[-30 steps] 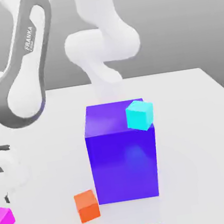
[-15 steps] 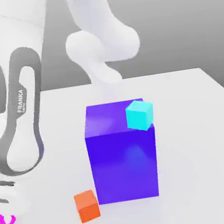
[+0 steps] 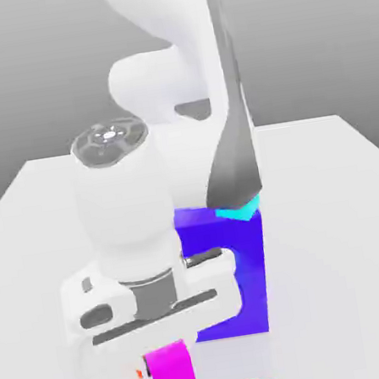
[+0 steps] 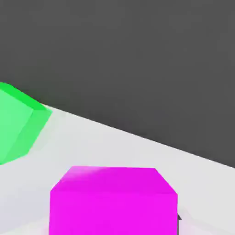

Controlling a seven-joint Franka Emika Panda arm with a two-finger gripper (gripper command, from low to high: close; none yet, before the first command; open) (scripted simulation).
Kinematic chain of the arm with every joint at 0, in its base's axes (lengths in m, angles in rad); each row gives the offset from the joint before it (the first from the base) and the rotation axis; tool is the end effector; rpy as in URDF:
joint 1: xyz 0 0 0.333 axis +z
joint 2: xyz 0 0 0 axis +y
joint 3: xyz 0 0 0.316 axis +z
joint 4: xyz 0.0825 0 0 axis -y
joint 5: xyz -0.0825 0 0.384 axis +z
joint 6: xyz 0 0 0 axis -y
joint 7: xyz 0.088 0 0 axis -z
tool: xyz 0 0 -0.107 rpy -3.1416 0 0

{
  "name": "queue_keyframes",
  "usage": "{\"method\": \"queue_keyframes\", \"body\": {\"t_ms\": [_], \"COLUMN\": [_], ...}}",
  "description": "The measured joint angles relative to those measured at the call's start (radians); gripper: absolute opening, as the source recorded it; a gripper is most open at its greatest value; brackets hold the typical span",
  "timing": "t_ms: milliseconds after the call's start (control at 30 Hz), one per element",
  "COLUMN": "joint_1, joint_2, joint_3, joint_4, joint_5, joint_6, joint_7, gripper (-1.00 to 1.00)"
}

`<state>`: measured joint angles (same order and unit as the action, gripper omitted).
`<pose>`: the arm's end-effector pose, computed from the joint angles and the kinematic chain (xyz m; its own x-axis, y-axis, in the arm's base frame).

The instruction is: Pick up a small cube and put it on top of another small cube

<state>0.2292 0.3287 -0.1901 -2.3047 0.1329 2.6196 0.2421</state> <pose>0.5260 0.0150 0.2051 0.9527 -0.3038 -0.0060 -0.3038 -0.9527 -0.0032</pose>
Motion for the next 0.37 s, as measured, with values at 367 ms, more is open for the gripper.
{"method": "queue_keyframes", "body": {"t_ms": [367], "joint_1": [0.046], "joint_2": [-0.030], "joint_3": [0.018], "joint_4": [0.015], "joint_5": [-0.037], "joint_6": [-0.037], "joint_7": [0.021], "gripper": [1.00]}}
